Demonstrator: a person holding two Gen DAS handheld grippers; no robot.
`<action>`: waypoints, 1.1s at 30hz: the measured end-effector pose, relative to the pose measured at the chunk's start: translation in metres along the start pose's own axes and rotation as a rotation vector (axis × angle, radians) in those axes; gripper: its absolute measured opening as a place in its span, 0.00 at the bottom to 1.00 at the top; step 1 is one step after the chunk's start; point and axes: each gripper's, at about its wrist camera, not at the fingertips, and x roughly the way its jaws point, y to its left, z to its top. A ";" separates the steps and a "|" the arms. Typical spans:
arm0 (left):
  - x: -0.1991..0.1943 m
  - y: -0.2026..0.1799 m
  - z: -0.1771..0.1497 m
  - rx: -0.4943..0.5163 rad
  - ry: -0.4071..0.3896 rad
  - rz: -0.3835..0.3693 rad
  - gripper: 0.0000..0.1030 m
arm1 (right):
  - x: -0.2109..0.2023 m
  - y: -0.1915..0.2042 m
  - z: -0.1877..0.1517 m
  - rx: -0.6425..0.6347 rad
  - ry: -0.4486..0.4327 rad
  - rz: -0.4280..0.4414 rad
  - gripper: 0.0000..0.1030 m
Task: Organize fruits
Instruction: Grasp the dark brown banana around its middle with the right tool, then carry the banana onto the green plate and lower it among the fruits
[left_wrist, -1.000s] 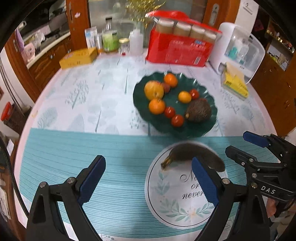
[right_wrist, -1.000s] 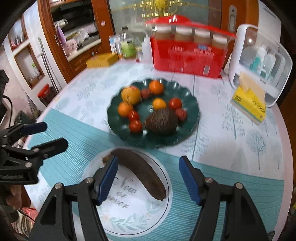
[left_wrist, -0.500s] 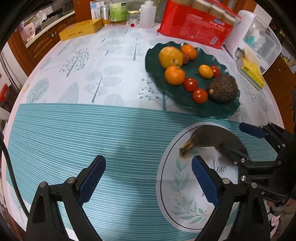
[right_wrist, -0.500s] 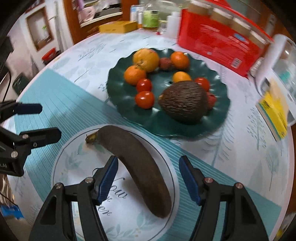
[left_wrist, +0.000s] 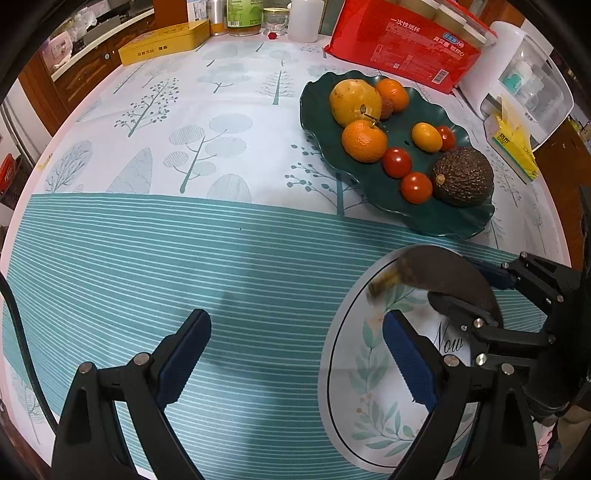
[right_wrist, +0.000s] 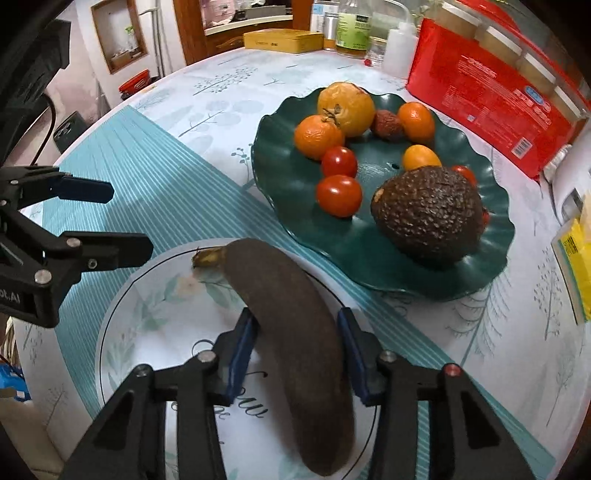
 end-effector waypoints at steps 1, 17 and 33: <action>-0.001 0.000 0.000 0.003 -0.001 0.000 0.91 | -0.001 -0.002 0.000 0.023 0.001 0.007 0.36; -0.049 -0.017 0.005 0.062 -0.050 -0.018 0.91 | -0.079 -0.006 0.013 0.401 -0.083 0.061 0.31; -0.115 -0.019 0.097 0.103 -0.275 0.093 0.96 | -0.099 -0.057 0.084 0.756 -0.161 0.040 0.31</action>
